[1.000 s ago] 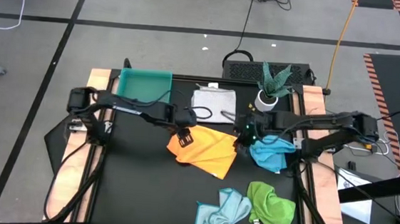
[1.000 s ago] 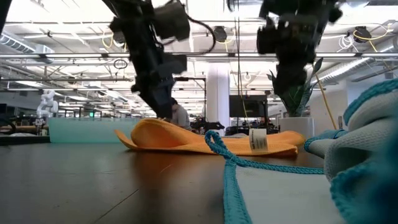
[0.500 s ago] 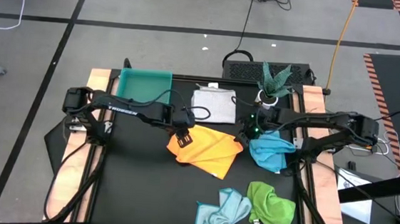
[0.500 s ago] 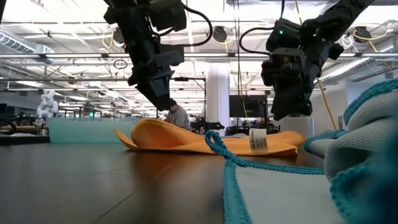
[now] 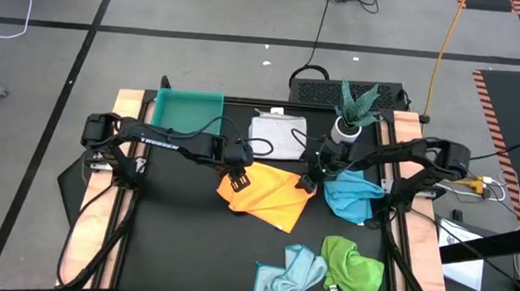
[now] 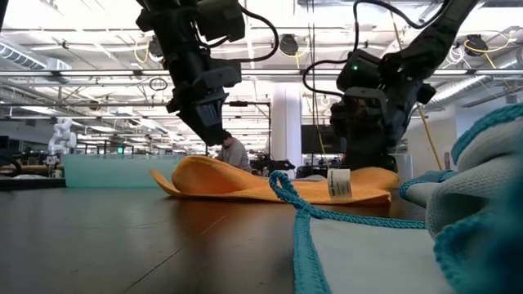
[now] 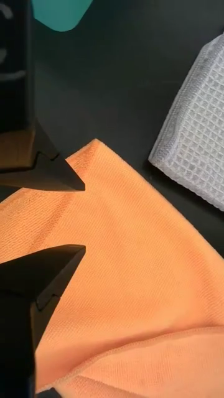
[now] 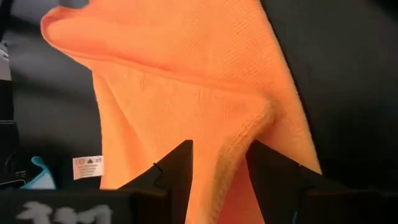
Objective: Fold microfiber towels
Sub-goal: Fold the orange microfiber towel
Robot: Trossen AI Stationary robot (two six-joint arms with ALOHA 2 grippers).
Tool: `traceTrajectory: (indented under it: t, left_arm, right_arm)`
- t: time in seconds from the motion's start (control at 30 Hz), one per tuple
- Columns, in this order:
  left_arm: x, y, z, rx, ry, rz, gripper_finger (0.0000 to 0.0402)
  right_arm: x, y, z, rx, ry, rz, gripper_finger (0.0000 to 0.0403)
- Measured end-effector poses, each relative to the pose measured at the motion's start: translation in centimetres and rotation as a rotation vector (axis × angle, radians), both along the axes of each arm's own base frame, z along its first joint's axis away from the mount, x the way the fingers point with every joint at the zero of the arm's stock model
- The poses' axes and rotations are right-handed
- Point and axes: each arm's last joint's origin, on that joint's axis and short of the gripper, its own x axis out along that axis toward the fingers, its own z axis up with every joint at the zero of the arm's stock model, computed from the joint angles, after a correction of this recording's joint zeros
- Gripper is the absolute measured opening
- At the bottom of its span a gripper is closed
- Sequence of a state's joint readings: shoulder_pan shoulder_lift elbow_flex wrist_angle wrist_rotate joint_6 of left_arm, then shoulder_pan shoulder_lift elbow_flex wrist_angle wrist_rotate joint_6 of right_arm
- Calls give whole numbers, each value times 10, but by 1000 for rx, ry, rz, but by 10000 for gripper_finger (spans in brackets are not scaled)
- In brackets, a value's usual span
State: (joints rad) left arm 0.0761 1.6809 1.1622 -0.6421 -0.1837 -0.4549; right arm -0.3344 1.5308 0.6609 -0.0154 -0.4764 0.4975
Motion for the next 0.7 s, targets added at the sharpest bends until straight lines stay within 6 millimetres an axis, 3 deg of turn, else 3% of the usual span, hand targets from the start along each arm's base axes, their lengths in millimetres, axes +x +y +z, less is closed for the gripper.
traceTrajectory:
  t: [0.23, 0.43, 0.5, 0.7]
  left_arm:
    - [0, 0, 0, 0, 0, 0, 152]
    - [0, 0, 0, 0, 0, 0, 152]
    - [0, 0, 0, 0, 0, 0, 152]
    - [0, 0, 0, 2, 4, -3, 152]
  right_arm:
    - [2, 0, 1, 4, -28, 22, 127]
    - [10, 3, 6, -32, -118, 46, 34]
    - [13, 10, 8, -39, -140, 77, 10]
    - [21, 45, 12, -46, -174, 191, 2]
